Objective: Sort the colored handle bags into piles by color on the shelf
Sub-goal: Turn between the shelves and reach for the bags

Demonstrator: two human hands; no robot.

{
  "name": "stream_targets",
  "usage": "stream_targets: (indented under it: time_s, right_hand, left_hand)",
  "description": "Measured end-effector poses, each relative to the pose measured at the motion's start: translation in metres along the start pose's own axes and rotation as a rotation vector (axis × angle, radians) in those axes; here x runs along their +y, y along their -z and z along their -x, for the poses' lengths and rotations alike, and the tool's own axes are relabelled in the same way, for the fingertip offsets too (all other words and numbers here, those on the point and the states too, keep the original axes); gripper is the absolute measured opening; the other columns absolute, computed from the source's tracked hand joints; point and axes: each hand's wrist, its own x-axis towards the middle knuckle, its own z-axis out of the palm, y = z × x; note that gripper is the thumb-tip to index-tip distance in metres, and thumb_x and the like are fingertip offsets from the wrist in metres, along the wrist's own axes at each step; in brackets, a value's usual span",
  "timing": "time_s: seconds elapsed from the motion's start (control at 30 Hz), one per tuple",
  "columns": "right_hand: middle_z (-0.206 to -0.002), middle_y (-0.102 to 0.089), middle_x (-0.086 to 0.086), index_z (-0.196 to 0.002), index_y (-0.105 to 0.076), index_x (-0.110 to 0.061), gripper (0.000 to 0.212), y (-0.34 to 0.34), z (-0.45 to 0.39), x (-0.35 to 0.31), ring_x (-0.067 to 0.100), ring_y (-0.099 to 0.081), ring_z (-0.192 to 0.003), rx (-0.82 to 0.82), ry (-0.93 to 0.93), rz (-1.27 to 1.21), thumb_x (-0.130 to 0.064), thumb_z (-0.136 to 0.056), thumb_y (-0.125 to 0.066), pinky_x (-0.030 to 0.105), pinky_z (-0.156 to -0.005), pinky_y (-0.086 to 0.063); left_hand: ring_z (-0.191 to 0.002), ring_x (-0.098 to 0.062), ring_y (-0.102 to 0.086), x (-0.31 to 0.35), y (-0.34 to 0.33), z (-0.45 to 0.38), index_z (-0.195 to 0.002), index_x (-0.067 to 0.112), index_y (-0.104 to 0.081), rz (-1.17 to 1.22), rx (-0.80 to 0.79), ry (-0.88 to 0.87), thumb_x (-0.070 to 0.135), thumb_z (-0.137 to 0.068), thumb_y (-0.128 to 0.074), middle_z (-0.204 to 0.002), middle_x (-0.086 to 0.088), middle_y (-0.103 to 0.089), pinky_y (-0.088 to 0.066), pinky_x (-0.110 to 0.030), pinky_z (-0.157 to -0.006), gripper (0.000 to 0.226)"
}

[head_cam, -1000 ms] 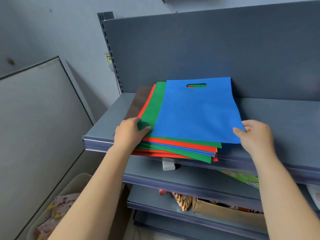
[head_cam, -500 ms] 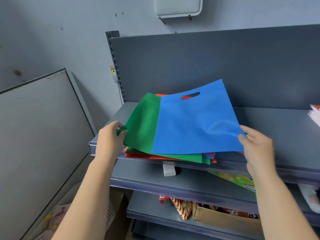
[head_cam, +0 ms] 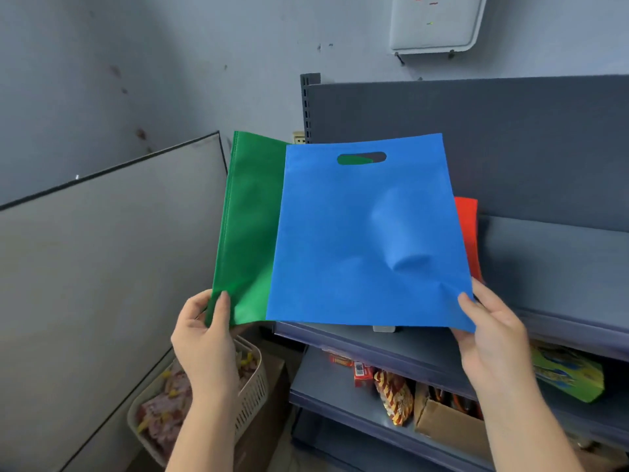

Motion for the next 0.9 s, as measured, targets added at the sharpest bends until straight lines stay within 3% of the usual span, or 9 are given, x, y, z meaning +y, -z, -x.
stream_targets:
  time_s: [0.3, 0.43, 0.6, 0.67, 0.8, 0.9]
  right_hand:
    - [-0.094, -0.075, -0.004, -0.106, -0.068, -0.017, 0.031, -0.026, 0.062, 0.033, 0.011, -0.072, -0.083, -0.146, -0.07, -0.036, 0.001, -0.095, -0.046, 0.021, -0.059, -0.056]
    - [-0.09, -0.075, -0.002, -0.1, -0.069, -0.019, 0.03, -0.041, 0.095, 0.043, 0.013, -0.072, -0.079, -0.225, -0.108, -0.03, 0.0, -0.095, -0.047, 0.022, -0.054, -0.056]
    - [-0.095, -0.075, -0.001, -0.107, -0.067, -0.019, 0.03, -0.055, 0.133, 0.055, 0.015, -0.072, -0.082, -0.343, -0.178, -0.05, -0.001, -0.095, -0.046, 0.032, -0.066, -0.06]
    - [-0.092, -0.075, -0.003, -0.108, -0.065, -0.019, 0.03, -0.06, 0.15, 0.058, 0.013, -0.072, -0.079, -0.399, -0.206, -0.052, -0.001, -0.096, -0.045, 0.027, -0.065, -0.059]
    - [-0.077, -0.074, -0.008, -0.099, -0.064, -0.02, 0.031, -0.065, 0.186, 0.064, 0.005, -0.07, -0.068, -0.492, -0.284, -0.095, 0.003, -0.095, -0.043, 0.017, -0.058, -0.056]
    - [-0.074, -0.073, -0.01, -0.097, -0.063, -0.019, 0.032, -0.067, 0.217, 0.071, 0.003, -0.069, -0.063, -0.555, -0.339, -0.111, 0.005, -0.095, -0.042, 0.015, -0.054, -0.054]
  left_hand:
    - [-0.081, -0.018, -0.063, 0.013, 0.107, 0.01, -0.081, 0.031, -0.068, 0.049, 0.186, -0.035, 0.016, -0.09, -0.063, -0.083, 0.007, -0.07, -0.054, -0.038, -0.072, 0.019]
    - [-0.068, 0.0, -0.063, 0.028, 0.145, 0.026, -0.08, 0.029, -0.065, 0.057, 0.289, -0.119, 0.011, -0.09, -0.062, -0.075, 0.017, -0.07, -0.052, -0.014, -0.06, 0.021]
    - [-0.066, 0.001, -0.064, 0.053, 0.192, 0.055, -0.079, 0.029, -0.064, 0.106, 0.383, -0.196, 0.006, -0.09, -0.061, -0.072, 0.015, -0.071, -0.05, -0.011, -0.059, 0.025]
    - [-0.068, -0.006, -0.064, 0.063, 0.212, 0.069, -0.077, 0.031, -0.066, 0.086, 0.427, -0.213, 0.009, -0.09, -0.061, -0.074, 0.009, -0.071, -0.052, -0.015, -0.063, 0.025]
    - [-0.078, -0.024, -0.063, 0.084, 0.252, 0.105, -0.078, 0.029, -0.067, 0.076, 0.529, -0.195, 0.019, -0.084, -0.064, -0.081, -0.003, -0.07, -0.054, -0.044, -0.076, 0.012]
    - [-0.072, -0.015, -0.065, 0.104, 0.282, 0.134, -0.077, 0.033, -0.069, 0.069, 0.579, -0.215, 0.027, -0.077, -0.064, -0.077, 0.004, -0.072, -0.057, -0.038, -0.069, 0.007]
